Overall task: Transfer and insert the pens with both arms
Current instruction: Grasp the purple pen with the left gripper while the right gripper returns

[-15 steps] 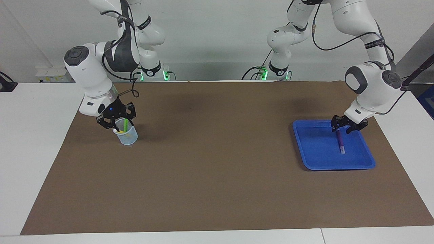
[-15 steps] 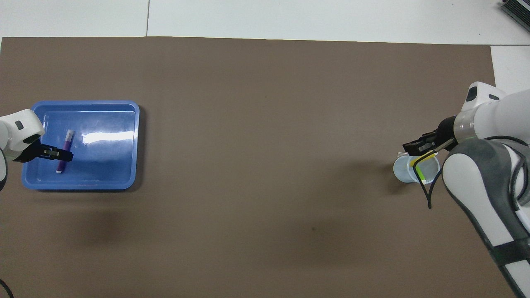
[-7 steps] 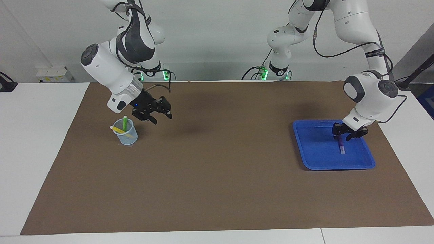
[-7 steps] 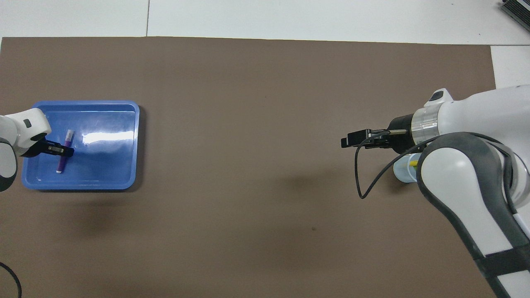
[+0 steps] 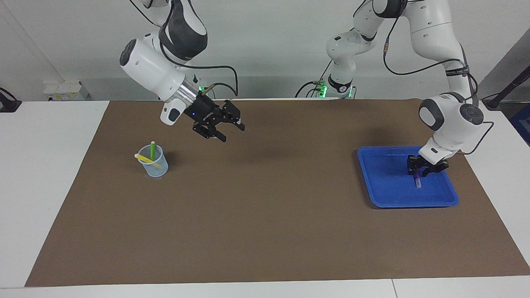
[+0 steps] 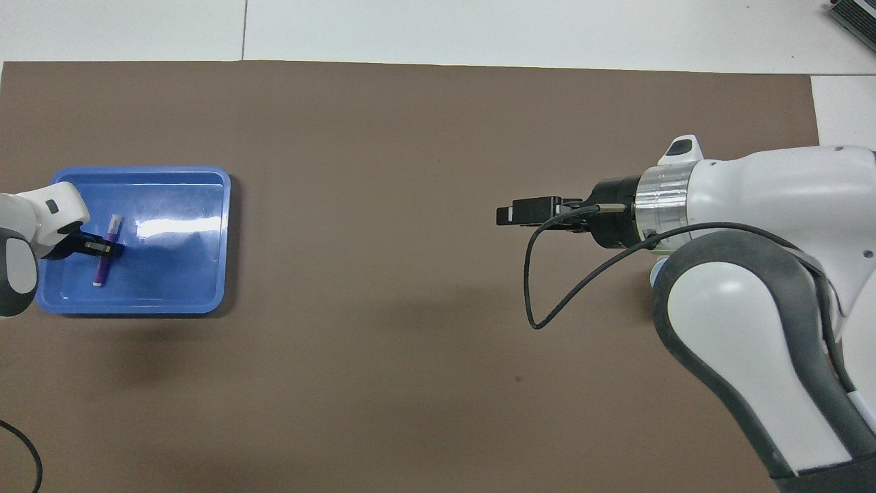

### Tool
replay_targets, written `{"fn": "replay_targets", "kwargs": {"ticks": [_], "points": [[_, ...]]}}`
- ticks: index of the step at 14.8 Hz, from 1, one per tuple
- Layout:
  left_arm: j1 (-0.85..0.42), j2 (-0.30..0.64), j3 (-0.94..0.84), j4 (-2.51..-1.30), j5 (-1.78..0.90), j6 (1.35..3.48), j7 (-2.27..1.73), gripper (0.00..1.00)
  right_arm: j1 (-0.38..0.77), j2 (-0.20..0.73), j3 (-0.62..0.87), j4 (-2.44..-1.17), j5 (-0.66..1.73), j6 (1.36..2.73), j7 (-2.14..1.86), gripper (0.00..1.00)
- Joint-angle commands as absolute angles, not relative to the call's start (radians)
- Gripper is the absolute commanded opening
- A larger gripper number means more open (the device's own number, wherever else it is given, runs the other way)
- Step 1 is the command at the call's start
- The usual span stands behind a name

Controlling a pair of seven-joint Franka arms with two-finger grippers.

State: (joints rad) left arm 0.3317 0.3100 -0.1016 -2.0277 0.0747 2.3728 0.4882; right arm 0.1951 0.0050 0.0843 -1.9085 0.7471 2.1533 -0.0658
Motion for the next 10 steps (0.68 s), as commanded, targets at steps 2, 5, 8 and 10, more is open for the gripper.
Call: {"fn": "replay_targets", "kwargs": {"ticks": [2, 5, 8, 10], "points": [[0.339, 0.325, -0.106, -2.022, 0.094, 2.401, 0.489, 0.00, 0.230, -0.002, 0.100, -1.916, 0.773, 2.292, -0.147, 1.00], [0.333, 0.327, -0.107, -2.022, 0.092, 2.402, 0.482, 0.00, 0.316, 0.000, 0.101, -1.946, 0.770, 2.472, -0.158, 1.00], [0.334, 0.325, -0.107, -2.016, 0.092, 2.384, 0.483, 0.00, 0.310, 0.011, 0.103, -1.944, 0.772, 2.519, -0.117, 1.00], [0.328, 0.325, -0.107, -2.000, 0.083, 2.347, 0.473, 0.00, 0.288, 0.011, 0.103, -1.944, 0.772, 2.507, -0.095, 1.00]]}}
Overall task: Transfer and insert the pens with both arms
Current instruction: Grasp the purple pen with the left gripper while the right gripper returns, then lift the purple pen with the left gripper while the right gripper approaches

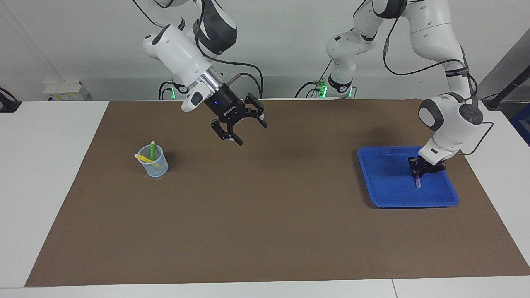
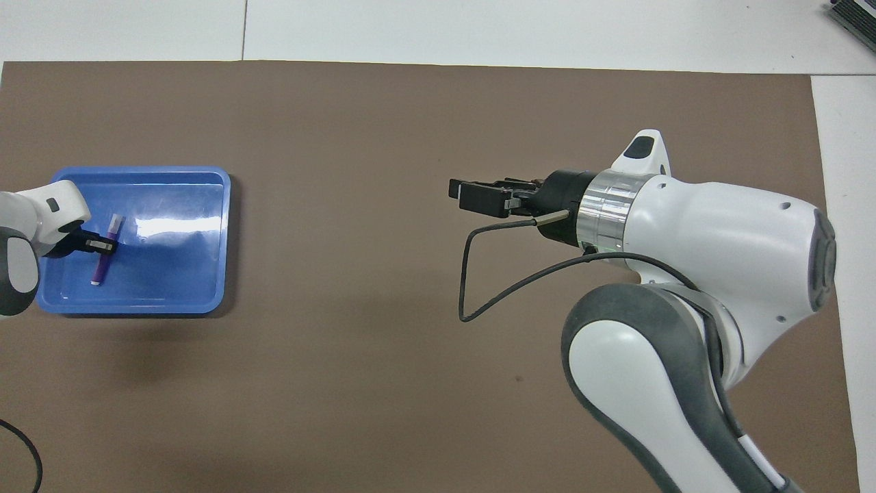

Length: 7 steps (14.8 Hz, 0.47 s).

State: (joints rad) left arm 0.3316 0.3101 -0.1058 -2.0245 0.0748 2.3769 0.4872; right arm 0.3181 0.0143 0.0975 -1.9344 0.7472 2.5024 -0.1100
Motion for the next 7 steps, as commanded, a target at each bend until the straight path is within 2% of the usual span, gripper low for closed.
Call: {"fn": "replay_targets", "kwargs": {"ticks": [1, 4, 7], "points": [[0.327, 0.322, -0.107, -1.973, 0.081, 2.303, 0.450, 0.00, 0.288, 0.015, 0.103, -1.944, 0.772, 2.507, -0.057, 1.00], [0.305, 0.310, -0.115, -1.864, 0.058, 2.085, 0.280, 0.00, 0.287, 0.025, 0.104, -1.939, 0.782, 2.502, 0.047, 1.00], [0.272, 0.250, -0.115, -1.830, -0.101, 1.953, 0.032, 0.00, 0.313, 0.052, 0.106, -1.879, 0.914, 2.525, 0.183, 1.00]]}}
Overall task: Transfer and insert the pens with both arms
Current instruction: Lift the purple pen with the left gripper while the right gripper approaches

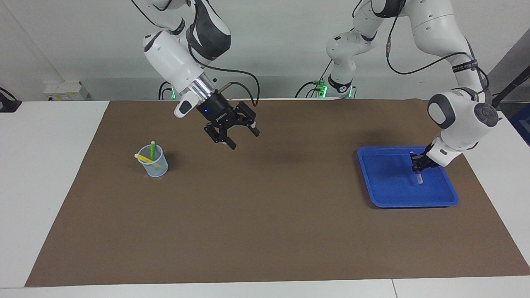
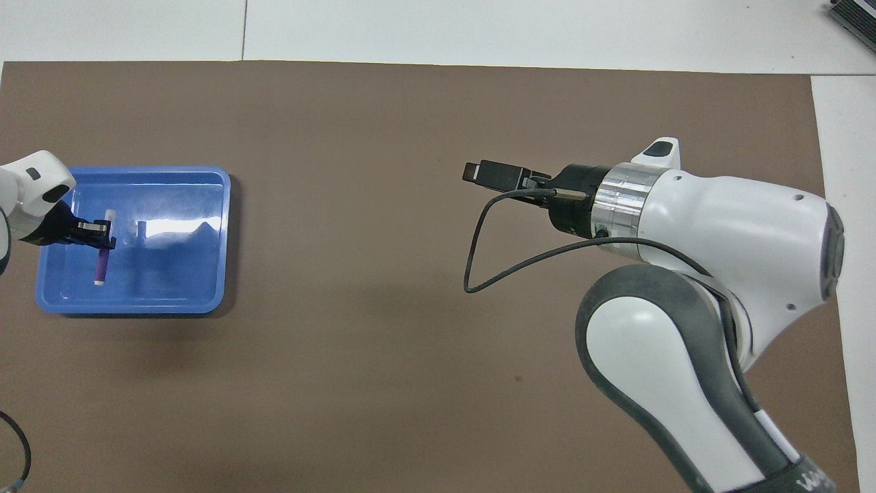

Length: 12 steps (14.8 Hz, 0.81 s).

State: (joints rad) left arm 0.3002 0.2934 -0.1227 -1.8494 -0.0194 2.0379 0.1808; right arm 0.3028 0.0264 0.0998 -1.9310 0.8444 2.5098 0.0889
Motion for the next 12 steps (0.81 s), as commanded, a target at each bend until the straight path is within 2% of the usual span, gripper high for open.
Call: {"fn": "replay_targets", "kwargs": {"ticks": [1, 4, 8, 12], "points": [[0.265, 0.226, -0.117, -1.830, -0.148, 1.930, -0.062, 0.00, 0.330, 0.060, 0.106, -1.861, 0.917, 2.531, 0.239, 1.00], [0.235, 0.160, -0.118, -1.830, -0.262, 1.862, -0.304, 0.00, 0.371, 0.095, 0.106, -1.821, 0.920, 2.614, 0.268, 1.00], [0.206, 0.086, -0.118, -1.835, -0.392, 1.775, -0.568, 0.00, 0.386, 0.147, 0.106, -1.735, 0.922, 2.615, 0.334, 1.00], [0.203, 0.028, -0.118, -1.850, -0.541, 1.707, -0.852, 0.00, 0.454, 0.209, 0.106, -1.671, 0.919, 2.658, 0.396, 1.00]]}}
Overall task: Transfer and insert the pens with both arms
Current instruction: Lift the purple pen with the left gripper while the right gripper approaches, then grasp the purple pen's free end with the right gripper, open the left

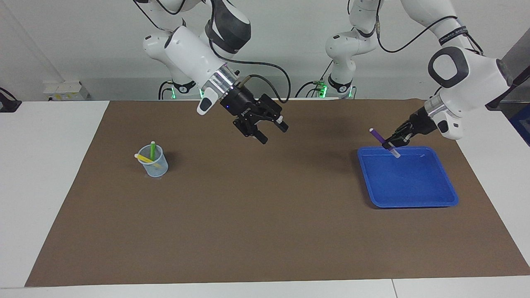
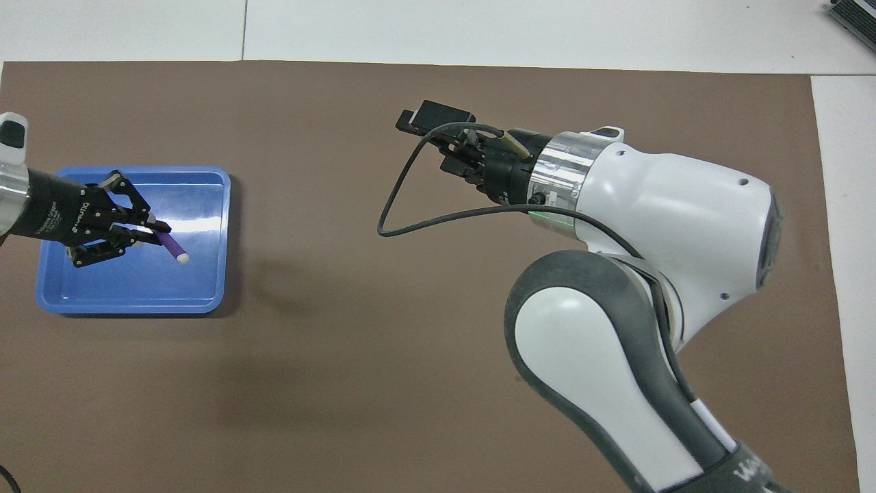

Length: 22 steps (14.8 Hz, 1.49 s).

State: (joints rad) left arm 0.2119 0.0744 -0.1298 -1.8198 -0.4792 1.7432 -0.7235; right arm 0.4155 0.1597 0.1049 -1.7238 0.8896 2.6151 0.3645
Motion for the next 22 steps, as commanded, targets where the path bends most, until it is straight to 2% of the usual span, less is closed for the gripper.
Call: {"fn": "replay_targets", "kwargs": {"ticks": [1, 4, 6, 7, 10, 12, 18, 22], "points": [[0.201, 0.008, -0.120, -1.867, -0.567, 1.700, -0.909, 0.00, 0.472, 0.219, 0.106, -1.671, 0.919, 2.698, 0.403, 1.00], [0.172, -0.089, -0.118, -1.942, -0.664, 1.710, -1.073, 0.00, 0.502, 0.236, 0.107, -1.671, 0.922, 2.737, 0.405, 0.99], [0.143, -0.136, -0.118, -1.980, -0.698, 1.733, -1.204, 0.00, 0.526, 0.242, 0.106, -1.671, 0.922, 2.738, 0.407, 0.89], [0.117, -0.152, -0.118, -1.996, -0.701, 1.756, -1.260, 0.00, 0.532, 0.244, 0.106, -1.671, 0.920, 2.749, 0.407, 0.88], [0.058, -0.186, -0.118, -2.042, -0.712, 1.830, -1.397, 0.00, 0.570, 0.268, 0.106, -1.666, 0.920, 2.818, 0.419, 0.89], [0.031, -0.212, -0.118, -2.074, -0.724, 1.871, -1.471, 0.00, 0.603, 0.302, 0.106, -1.619, 0.904, 2.829, 0.469, 0.93], [-0.026, -0.232, -0.120, -2.089, -0.741, 1.939, -1.634, 0.00, 0.698, 0.299, 0.106, -1.630, 0.907, 2.827, 0.472, 0.92], [-0.040, -0.236, -0.118, -2.095, -0.742, 1.939, -1.647, 0.00, 0.701, 0.279, 0.106, -1.678, 0.907, 2.824, 0.466, 0.89]]}}
